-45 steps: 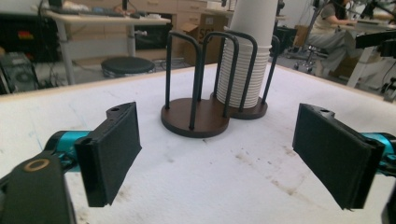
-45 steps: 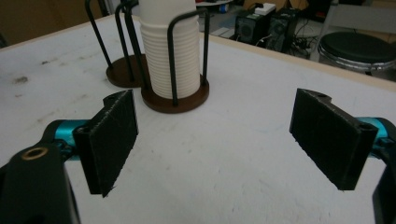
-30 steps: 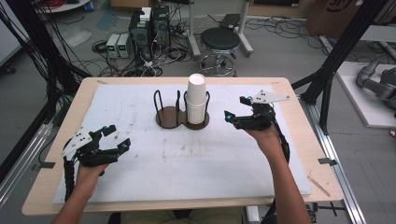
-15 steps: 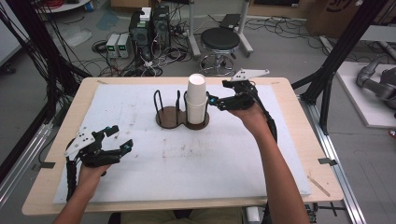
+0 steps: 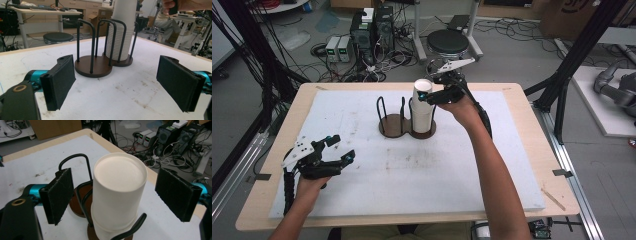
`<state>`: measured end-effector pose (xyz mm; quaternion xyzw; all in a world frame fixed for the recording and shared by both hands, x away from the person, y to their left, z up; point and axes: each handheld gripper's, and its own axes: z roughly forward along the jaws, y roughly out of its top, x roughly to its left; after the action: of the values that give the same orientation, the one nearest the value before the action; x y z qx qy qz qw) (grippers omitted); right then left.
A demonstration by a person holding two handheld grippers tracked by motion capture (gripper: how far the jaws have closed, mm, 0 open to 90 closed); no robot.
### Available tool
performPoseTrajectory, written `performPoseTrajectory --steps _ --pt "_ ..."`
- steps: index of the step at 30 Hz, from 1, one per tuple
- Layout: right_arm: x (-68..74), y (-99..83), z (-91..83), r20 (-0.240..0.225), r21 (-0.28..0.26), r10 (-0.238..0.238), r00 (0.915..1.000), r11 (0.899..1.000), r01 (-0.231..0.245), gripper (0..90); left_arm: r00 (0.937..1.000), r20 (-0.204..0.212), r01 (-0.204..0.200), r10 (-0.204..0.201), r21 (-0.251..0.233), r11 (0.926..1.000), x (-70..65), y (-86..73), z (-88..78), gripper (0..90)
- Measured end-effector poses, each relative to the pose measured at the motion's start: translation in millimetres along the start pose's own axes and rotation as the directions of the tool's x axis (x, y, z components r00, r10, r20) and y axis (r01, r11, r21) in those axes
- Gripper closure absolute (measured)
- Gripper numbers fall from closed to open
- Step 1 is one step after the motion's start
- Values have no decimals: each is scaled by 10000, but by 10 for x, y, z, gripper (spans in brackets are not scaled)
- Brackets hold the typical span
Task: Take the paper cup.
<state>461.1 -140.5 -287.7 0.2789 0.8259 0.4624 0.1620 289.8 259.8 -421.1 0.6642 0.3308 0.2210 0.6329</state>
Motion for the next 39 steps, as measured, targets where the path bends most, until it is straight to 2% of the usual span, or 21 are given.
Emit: performPoseTrajectory --steps 4,9,10,12,15,16,20,26,31,37,39 --pt "-6 67 136 27 296 -3 10000 9996 3 156 10000 20 -8 8 -30 10000 5 0 -2 152" --pt "-20 75 212 113 567 120 9999 9983 -126 164 10000 3 42 -42 -34 10000 7 -1 -9 152" --pt "-27 70 233 38 610 222 9997 9979 -224 186 10000 22 35 -35 -37 10000 9 -1 -10 152" --pt "-28 66 250 -20 665 135 9999 9977 -134 238 10000 24 26 -26 -13 10000 11 0 -12 152" --pt "-26 63 262 -27 762 116 9999 9970 -113 251 10000 25 35 -35 -26 10000 12 0 -12 152" --pt "-31 64 265 33 763 122 9999 9970 -124 296 10000 35 32 -32 -35 10000 13 -1 -10 152" --pt "-42 81 226 73 534 126 9999 9985 -129 341 10000 44 16 -16 20 10000 15 -1 -10 152" --pt "-49 160 147 72 201 189 9998 9996 -190 347 10000 37 77 -76 -10 10000 16 -4 -4 153" --pt "-26 272 56 206 -162 37 9998 9999 -34 348 9999 83 122 -121 -41 9999 15 -3 -4 153" --pt "-5 393 -86 326 -617 -35 9995 9981 55 348 9999 118 95 -94 -86 9999 13 2 -11 153" --pt "7 428 -181 375 -863 -35 9993 9962 67 349 9999 133 73 -72 -66 10000 13 4 -13 153"
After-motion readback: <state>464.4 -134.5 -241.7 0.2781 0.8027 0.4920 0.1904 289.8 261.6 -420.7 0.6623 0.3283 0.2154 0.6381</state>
